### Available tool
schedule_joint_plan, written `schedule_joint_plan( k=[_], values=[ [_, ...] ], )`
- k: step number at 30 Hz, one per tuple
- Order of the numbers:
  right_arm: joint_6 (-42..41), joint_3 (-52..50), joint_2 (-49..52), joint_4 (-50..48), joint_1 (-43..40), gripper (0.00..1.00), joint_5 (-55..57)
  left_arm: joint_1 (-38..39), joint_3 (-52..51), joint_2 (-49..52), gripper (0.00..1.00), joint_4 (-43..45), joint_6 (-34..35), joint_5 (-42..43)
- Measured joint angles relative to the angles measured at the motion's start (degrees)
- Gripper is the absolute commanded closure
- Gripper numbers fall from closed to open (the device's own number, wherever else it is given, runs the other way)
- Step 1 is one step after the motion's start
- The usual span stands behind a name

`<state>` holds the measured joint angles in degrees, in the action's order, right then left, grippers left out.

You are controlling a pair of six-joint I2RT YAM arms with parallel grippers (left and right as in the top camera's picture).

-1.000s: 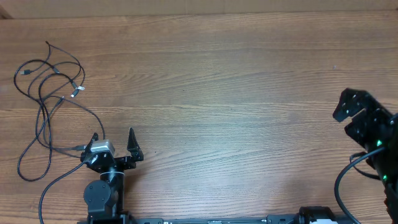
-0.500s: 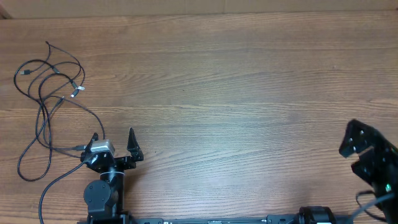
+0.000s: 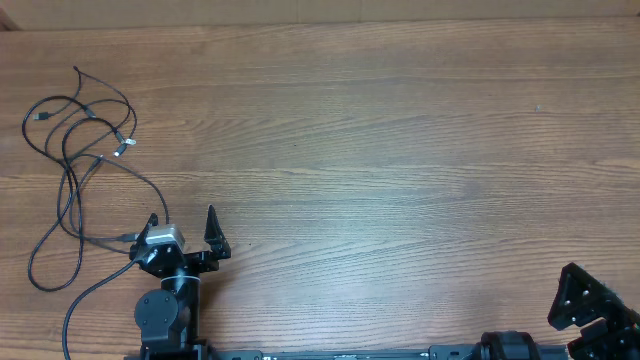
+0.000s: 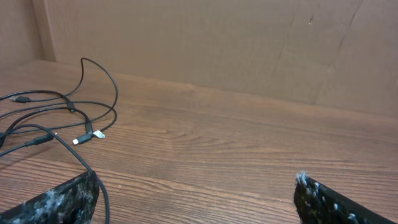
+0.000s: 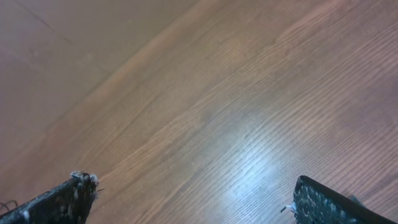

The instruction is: Untangle cables

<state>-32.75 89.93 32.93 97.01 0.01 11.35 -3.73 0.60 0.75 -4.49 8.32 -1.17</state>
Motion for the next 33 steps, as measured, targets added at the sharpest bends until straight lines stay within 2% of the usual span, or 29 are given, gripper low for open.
schedule_joint_plan(
  k=[9, 19, 33],
  values=[
    [0.0, -0.6, 0.0, -0.1, 0.0, 0.0, 0.0, 0.0, 0.0, 0.0, 0.0, 0.0, 0.0, 0.0],
    [0.0, -10.4, -0.9, -0.2, 0.0, 0.0, 0.0, 0.0, 0.0, 0.0, 0.0, 0.0, 0.0, 0.0],
    [-1.2, -18.3, -15.3, -3.0, 0.0, 0.0, -0.9, 0.0, 0.0, 0.0, 0.0, 0.0, 0.0, 0.0]
  ],
)
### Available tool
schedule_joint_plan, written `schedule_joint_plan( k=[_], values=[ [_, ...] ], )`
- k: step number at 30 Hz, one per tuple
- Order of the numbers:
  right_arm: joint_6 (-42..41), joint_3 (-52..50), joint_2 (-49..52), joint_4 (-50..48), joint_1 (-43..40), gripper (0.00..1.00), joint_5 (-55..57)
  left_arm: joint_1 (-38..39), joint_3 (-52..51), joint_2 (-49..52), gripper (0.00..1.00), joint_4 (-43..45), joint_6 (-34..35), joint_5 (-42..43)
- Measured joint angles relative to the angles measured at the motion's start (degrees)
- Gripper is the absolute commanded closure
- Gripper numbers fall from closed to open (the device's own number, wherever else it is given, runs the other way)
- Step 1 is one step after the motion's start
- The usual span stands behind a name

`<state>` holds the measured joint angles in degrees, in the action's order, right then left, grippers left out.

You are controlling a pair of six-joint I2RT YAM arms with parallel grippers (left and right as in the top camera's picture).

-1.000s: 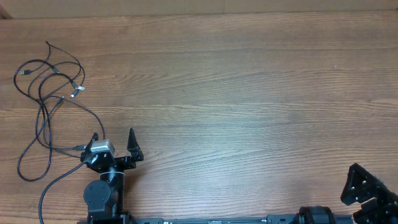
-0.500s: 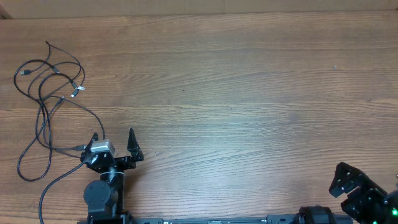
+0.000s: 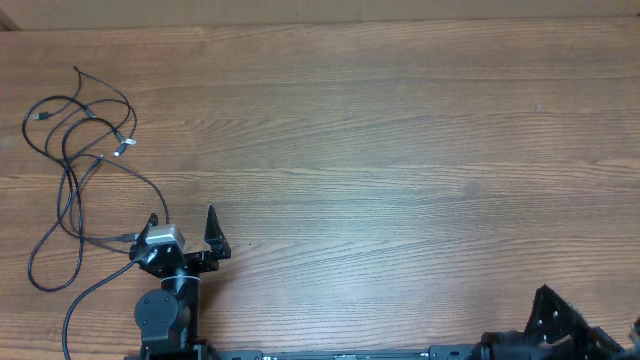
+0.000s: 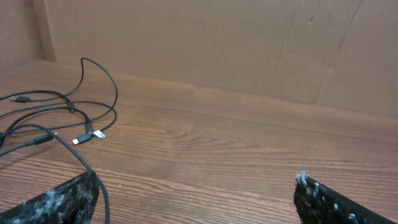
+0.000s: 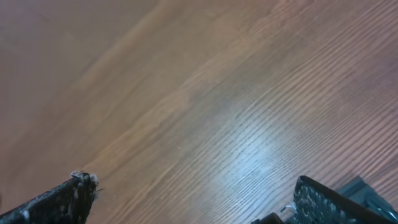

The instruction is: Untangle cables

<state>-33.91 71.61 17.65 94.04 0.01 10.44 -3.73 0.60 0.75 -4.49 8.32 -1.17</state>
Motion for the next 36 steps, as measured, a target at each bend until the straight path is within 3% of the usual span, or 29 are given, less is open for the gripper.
schedule_joint_plan(
  k=[36],
  values=[
    [-0.4, 0.0, -15.6, -0.1, 0.0, 0.0, -0.2, 0.0, 0.0, 0.0, 0.0, 0.0, 0.0, 0.0]
  ],
)
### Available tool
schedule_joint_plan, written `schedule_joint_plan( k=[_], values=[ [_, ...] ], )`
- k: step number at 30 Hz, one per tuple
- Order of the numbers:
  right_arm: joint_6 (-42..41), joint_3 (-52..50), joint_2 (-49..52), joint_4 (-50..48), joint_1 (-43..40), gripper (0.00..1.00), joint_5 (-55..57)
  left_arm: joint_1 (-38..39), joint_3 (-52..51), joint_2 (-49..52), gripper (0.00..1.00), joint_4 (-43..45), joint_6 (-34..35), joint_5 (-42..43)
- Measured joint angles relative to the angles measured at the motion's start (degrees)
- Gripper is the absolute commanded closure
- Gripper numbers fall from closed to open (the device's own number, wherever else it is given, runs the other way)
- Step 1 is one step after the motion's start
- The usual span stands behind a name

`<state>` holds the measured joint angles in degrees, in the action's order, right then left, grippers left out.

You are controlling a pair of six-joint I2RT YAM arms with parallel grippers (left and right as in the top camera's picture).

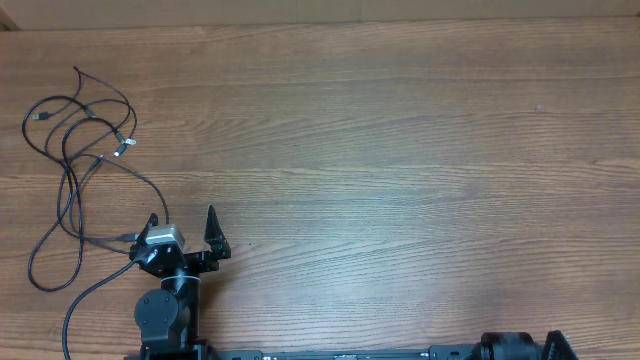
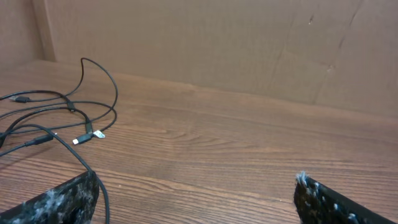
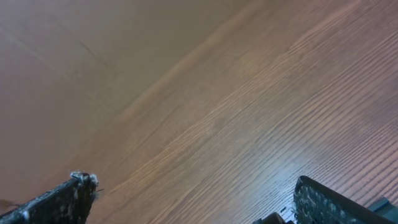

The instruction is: Untangle cables

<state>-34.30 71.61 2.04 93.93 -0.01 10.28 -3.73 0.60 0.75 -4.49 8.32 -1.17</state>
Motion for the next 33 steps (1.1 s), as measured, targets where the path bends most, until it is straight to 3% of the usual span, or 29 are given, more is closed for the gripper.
schedule_joint_plan(
  k=[13, 22, 33],
  values=[
    [0.0, 0.0, -1.1, -0.6, 0.0, 0.0, 0.0, 0.0, 0.0, 0.0, 0.01, 0.0, 0.0, 0.0],
    [0.0, -3.5, -1.2, -22.3, 0.0, 0.0, 0.0, 0.0, 0.0, 0.0, 0.0, 0.0, 0.0, 0.0],
    [-0.2, -18.0, -1.2, -48.5, 0.0, 0.0, 0.0, 0.0, 0.0, 0.0, 0.0, 0.0, 0.0, 0.0]
  ],
)
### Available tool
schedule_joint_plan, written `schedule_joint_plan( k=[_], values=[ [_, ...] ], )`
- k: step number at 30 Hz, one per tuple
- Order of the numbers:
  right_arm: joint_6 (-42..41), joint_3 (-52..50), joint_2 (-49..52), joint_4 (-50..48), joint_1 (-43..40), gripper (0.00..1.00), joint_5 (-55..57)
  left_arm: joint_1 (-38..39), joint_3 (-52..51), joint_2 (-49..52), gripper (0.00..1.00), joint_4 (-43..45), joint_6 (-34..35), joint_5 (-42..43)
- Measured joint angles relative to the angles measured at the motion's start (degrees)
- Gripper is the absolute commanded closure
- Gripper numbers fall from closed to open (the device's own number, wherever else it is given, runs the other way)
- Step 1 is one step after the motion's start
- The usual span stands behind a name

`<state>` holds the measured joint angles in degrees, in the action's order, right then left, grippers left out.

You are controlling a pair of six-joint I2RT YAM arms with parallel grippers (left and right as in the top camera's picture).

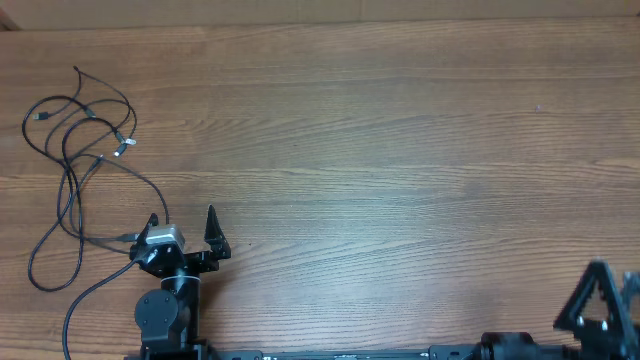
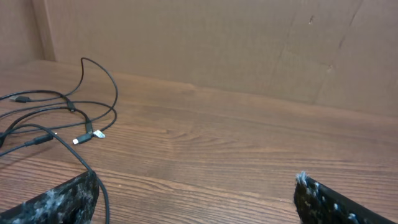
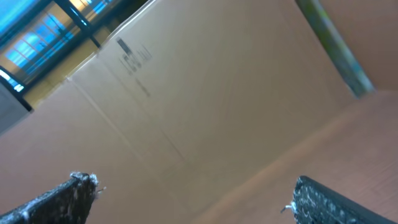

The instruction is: Untangle cables

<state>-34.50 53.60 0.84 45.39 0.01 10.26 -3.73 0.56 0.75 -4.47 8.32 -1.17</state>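
Observation:
A tangle of thin black cables lies at the table's left side, with loops and small plugs showing. One strand runs down past my left gripper, which stands open near the front edge, just right of that strand; nothing is between its fingers. My right gripper is blurred at the front right corner, far from the cables. It is open and its camera faces the cardboard wall.
The wooden table stretches wide to the right of the cables. A brown cardboard wall stands along the far edge. The arm bases sit at the front edge.
My right gripper has come back into the overhead view at the front right corner, and its camera now faces the cardboard wall rather than the tabletop. The left arm and cables are unchanged.
My left gripper stayed open beside the cable strand throughout, and the tangle did not shift. My right gripper was low at the front right corner, then sank almost out of the overhead view, and now shows again there, tilted up toward the wall.

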Motion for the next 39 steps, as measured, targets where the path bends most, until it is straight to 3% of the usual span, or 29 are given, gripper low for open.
schedule_joint_plan(
  k=[9, 15, 39],
  values=[
    [0.0, -15.9, 0.0, -26.1, 0.0, 0.0, 0.0, 0.0, 0.0, 0.0, 0.01, 0.0, 0.0, 0.0],
    [0.0, -24.8, 0.0, -37.4, 0.0, 0.0, 0.0, 0.0, 0.0, 0.0, 0.0, 0.0, 0.0, 0.0],
    [0.0, -46.6, 0.0, -37.3, 0.0, 0.0, 0.0, 0.0, 0.0, 0.0, 0.0, 0.0, 0.0, 0.0]
  ],
)
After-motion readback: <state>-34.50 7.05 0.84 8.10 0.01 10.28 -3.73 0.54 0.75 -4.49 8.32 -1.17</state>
